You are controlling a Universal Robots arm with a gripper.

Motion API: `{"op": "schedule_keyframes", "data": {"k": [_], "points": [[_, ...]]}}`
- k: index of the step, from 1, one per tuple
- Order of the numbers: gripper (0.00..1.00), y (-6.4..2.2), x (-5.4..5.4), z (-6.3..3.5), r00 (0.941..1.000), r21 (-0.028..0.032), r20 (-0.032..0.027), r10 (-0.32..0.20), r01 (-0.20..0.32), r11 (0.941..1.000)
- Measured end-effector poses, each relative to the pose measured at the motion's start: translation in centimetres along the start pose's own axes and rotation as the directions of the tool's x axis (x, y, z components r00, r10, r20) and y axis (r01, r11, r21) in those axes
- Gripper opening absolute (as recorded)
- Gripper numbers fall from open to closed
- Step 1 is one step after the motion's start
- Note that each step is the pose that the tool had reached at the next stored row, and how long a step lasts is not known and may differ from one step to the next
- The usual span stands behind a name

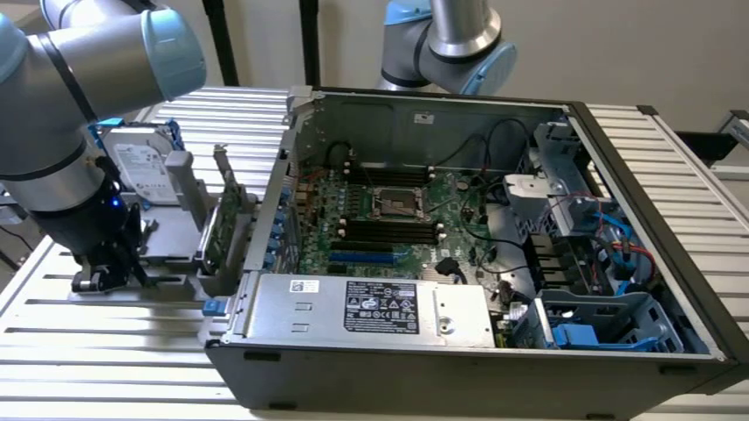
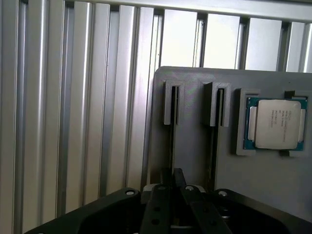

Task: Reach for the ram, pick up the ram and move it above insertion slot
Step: 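Pick up the ram and move it above insertion slot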

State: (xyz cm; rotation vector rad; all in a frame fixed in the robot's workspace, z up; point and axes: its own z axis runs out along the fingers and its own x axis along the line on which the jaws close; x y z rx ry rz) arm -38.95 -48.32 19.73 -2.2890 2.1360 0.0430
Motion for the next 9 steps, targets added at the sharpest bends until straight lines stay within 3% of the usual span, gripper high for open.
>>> {"op": "schedule_keyframes", "data": {"k": [9], "points": [[0.14, 0.02, 0.0, -1.38, 1.0, 0.0001, 0.0038, 0.0, 0.0, 1.0]]}}
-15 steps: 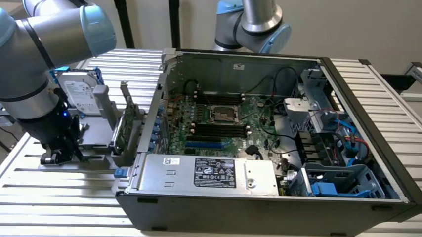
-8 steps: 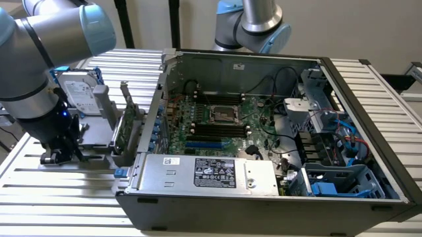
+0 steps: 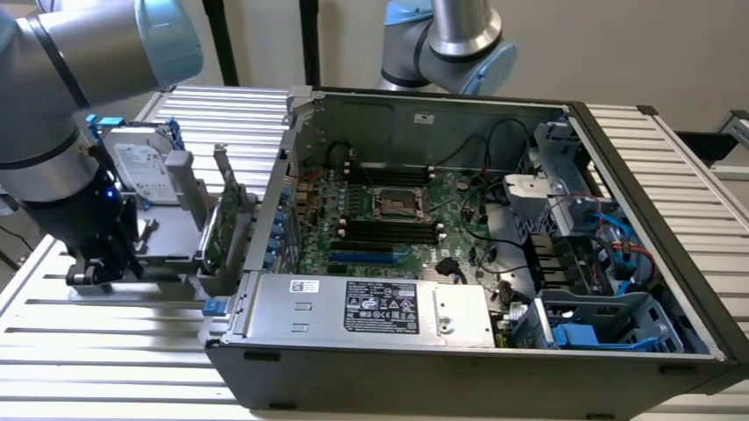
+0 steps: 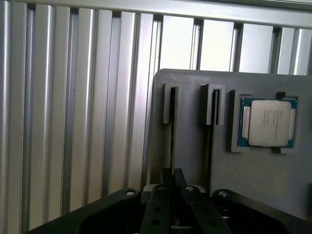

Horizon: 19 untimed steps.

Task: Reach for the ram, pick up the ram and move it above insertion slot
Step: 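Pick up the ram and move it above insertion slot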

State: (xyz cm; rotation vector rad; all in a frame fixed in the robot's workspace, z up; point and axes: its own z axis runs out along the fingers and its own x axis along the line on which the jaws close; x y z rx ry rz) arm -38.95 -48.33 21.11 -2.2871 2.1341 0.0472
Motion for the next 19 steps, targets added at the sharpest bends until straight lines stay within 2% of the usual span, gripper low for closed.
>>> {"op": "schedule_keyframes", "data": {"k": [3, 12, 15, 19], "points": [[0.14, 0.01, 0.0, -1.01, 1.0, 0.0002, 0.0024, 0.0, 0.0, 1.0], [0.14, -0.22, 0.0, -5.07, 1.0, 0.0003, 0.0057, 0.0, 0.0, 1.0], [0.14, -0.71, 0.0, -6.37, 1.0, 0.0004, 0.008, 0.0, 0.0, 1.0], [0.14, -1.87, 0.1, -7.99, 0.9999, 0.0008, 0.0132, -0.001, 0.001, 1.0]]}}
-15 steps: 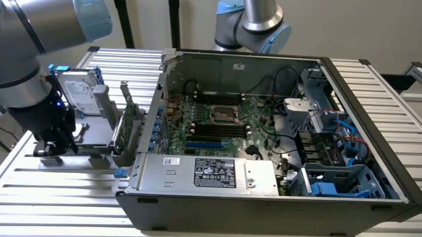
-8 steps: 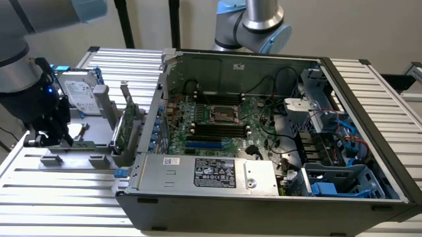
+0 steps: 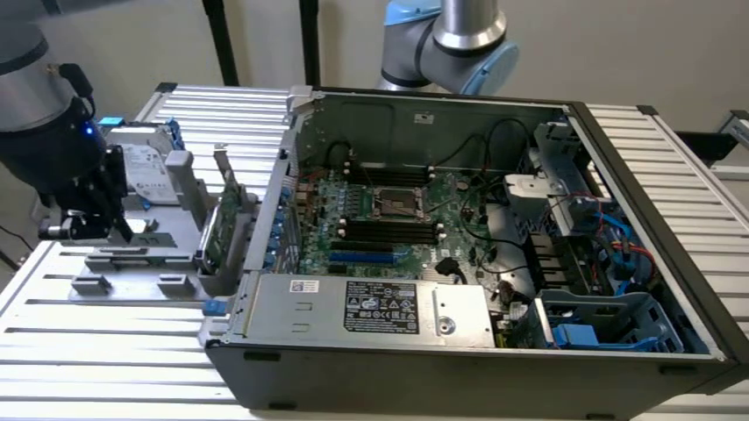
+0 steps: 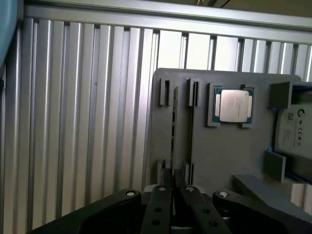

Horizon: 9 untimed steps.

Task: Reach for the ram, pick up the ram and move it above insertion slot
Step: 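Pick up the ram and move it above insertion slot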

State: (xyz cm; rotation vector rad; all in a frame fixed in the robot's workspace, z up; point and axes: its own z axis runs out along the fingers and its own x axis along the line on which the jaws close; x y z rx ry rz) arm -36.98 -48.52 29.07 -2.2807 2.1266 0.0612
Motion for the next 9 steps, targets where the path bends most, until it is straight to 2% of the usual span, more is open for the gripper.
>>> {"op": "schedule_keyframes", "data": {"k": [5, 9], "points": [[0.14, -1.67, 0.1, -1.96, 1.0, 0.0005, 0.0077, -0.002, 0.002, 1.0], [0.14, -3.22, 0.1, -3.51, 0.9999, 0.0011, 0.0163, -0.003, 0.003, 1.0]]}}
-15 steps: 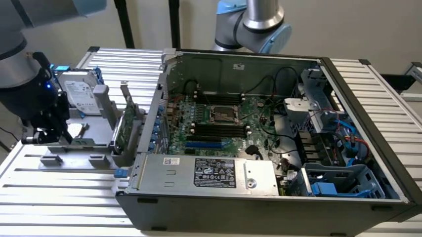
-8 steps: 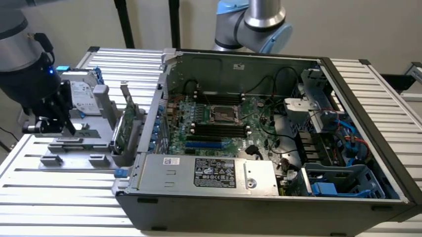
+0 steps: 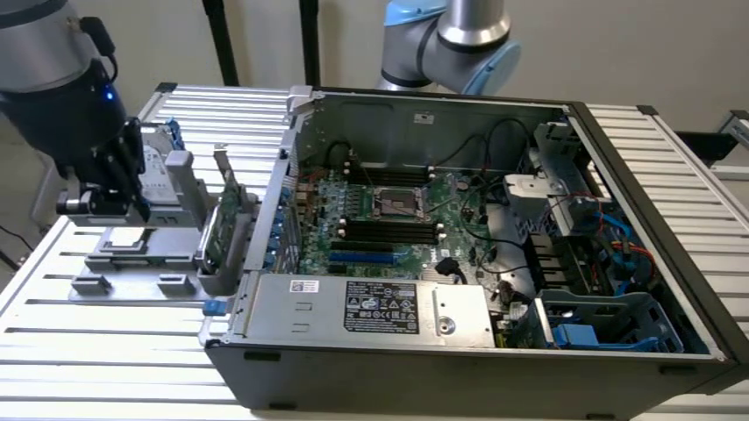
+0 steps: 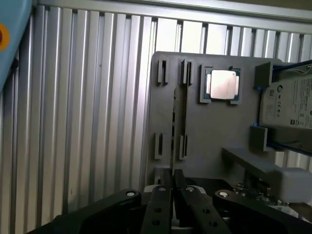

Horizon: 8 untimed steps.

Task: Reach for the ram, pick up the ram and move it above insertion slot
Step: 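Pick up the ram and move it above insertion slot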

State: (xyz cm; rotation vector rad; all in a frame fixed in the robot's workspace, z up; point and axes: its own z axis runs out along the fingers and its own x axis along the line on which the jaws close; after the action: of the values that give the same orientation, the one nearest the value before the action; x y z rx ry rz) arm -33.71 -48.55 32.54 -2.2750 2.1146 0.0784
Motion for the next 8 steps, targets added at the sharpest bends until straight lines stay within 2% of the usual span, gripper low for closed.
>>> {"op": "schedule_keyframes", "data": {"k": [8], "points": [[0.14, -3.15, 0.0, -3.17, 0.9998, 0.0011, 0.0185, -0.004, 0.004, 1.0]]}}
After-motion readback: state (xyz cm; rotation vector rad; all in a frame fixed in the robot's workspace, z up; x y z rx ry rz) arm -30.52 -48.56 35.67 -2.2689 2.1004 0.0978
